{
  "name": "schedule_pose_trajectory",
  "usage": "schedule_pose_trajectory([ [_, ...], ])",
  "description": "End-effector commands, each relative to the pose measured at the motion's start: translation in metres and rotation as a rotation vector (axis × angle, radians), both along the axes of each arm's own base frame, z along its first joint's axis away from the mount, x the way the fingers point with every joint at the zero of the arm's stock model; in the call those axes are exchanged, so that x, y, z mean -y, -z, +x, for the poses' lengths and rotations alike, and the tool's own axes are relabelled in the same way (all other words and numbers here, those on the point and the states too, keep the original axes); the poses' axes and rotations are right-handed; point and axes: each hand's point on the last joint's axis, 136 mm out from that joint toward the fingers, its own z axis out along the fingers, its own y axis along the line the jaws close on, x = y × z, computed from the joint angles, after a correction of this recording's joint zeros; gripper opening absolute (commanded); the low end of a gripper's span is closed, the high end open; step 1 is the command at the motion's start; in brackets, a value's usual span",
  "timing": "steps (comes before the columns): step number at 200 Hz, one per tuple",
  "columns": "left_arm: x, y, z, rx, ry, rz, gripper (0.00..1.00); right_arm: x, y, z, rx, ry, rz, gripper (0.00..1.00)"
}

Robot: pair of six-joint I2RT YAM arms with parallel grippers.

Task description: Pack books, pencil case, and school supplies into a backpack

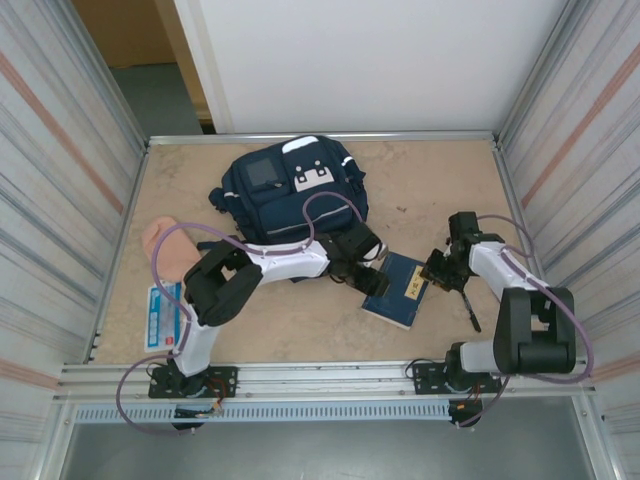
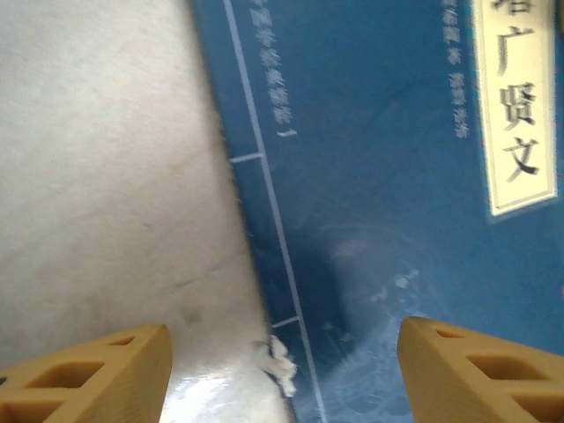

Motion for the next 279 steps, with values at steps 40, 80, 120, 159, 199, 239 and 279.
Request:
schedule_pose_trajectory([
  [40,0.01,-0.012,-0.038,-0.26,-0.03,-0.122,0.67,-0.041,0.015,-0.02,-0.08,-0.133,0.141,0.21],
  [80,-0.027,-0.034,-0.052,-0.247,-0.102,-0.123,0.67,-0.075,0.011,-0.029,-0.055,-0.216,0.255,0.22],
  [120,-0.095,-0.024,-0.067,-0.226,-0.255,-0.037,0.68,-0.097,0.009,-0.044,-0.077,-0.265,0.292,0.27],
  [159,-0.112,-0.019,-0.078,-0.234,-0.295,-0.064,0.68,-0.091,-0.009,-0.06,-0.082,-0.289,0.219,0.35],
  [199,-0.1,-0.013,-0.083,-0.25,-0.266,-0.087,0.68,-0.09,-0.003,-0.078,-0.148,-0.314,0.092,0.32],
  [239,-0.08,-0.011,-0.085,-0.305,-0.226,-0.139,0.68,-0.096,0.026,-0.084,-0.198,-0.317,0.077,0.19],
  [279,-0.073,-0.006,-0.085,-0.403,-0.247,-0.193,0.68,-0.13,0.038,-0.093,-0.201,-0.422,0.181,0.11],
])
